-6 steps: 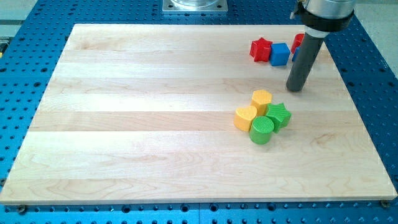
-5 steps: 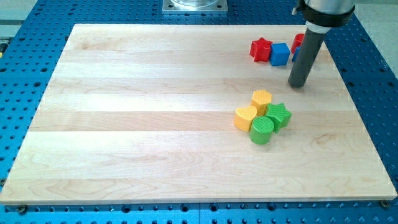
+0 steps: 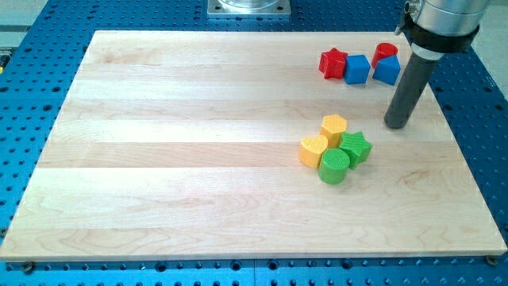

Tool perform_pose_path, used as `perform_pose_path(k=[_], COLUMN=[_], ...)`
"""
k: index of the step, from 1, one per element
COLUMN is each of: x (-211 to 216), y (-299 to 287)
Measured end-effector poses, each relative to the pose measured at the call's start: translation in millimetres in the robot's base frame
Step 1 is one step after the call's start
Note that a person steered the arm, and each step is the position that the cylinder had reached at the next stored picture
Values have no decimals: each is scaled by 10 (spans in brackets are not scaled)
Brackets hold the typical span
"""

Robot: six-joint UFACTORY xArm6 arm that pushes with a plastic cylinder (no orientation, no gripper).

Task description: Separate the green and yellow blocks

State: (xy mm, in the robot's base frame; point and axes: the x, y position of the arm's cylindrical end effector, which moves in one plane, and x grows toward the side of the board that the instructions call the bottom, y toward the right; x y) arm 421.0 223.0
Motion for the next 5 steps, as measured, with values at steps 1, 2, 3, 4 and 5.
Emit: perform_pose_path(k=[1,2,3,4,5], x=[-91,-381,-98,135,336], y=[-54,-62,-65,-126,-475])
